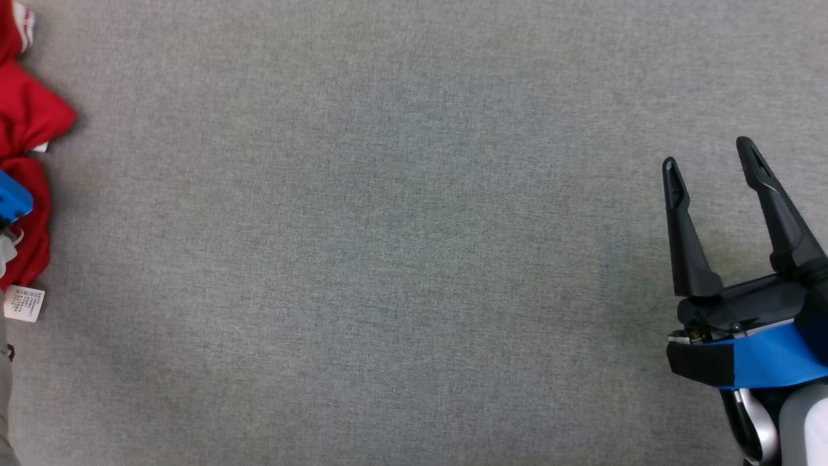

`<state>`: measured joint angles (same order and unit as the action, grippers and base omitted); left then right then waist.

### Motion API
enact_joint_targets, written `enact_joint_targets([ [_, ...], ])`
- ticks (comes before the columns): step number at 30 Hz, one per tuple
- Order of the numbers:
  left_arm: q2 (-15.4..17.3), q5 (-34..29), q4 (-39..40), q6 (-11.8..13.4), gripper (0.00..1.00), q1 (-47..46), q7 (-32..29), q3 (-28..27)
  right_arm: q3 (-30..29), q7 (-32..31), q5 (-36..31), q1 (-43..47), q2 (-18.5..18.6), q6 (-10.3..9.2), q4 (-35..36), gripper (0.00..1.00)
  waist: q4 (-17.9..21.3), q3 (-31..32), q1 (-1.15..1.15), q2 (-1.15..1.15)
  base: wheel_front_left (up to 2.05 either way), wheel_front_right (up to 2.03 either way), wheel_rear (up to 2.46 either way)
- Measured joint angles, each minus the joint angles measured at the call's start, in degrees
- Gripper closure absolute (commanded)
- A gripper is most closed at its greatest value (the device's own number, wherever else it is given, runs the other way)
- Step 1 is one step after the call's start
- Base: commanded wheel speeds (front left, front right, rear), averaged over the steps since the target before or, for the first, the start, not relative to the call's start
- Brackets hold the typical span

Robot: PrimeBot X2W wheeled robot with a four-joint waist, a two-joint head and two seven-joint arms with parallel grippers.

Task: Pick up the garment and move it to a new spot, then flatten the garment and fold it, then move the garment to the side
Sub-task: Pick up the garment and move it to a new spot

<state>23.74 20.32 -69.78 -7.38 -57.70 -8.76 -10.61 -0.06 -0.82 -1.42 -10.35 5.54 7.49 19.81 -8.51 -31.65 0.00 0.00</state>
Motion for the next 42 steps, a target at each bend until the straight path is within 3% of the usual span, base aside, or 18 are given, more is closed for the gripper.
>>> enact_joint_targets([
  [11,1.2,0.6,7.8,-0.1,1.00,-3.0,12.2,8.5,1.7,3.9,2.1,0.0,-1.6,0.00,-5.4,0.00,2.1,6.7,0.00,0.00,0.00,0.00,0.00],
  [20,1.4,1.6,19.4,-0.1,1.00,-6.5,21.3,18.2,2.5,8.4,4.9,1.5,-2.4,0.00,-11.5,0.00,6.6,12.3,0.00,0.00,0.00,0.00,0.00],
  [32,-2.8,3.6,38.5,-0.1,1.00,-6.4,21.5,30.7,6.7,14.1,12.2,0.6,-2.6,0.00,-21.2,0.00,16.3,16.3,-0.01,0.00,0.00,0.00,0.00],
  [42,-8.4,4.4,47.6,-0.1,1.00,5.9,19.8,40.5,6.5,15.5,12.9,1.5,-2.6,-0.01,-24.6,0.00,20.9,18.4,-0.01,0.00,0.00,0.00,0.00],
])
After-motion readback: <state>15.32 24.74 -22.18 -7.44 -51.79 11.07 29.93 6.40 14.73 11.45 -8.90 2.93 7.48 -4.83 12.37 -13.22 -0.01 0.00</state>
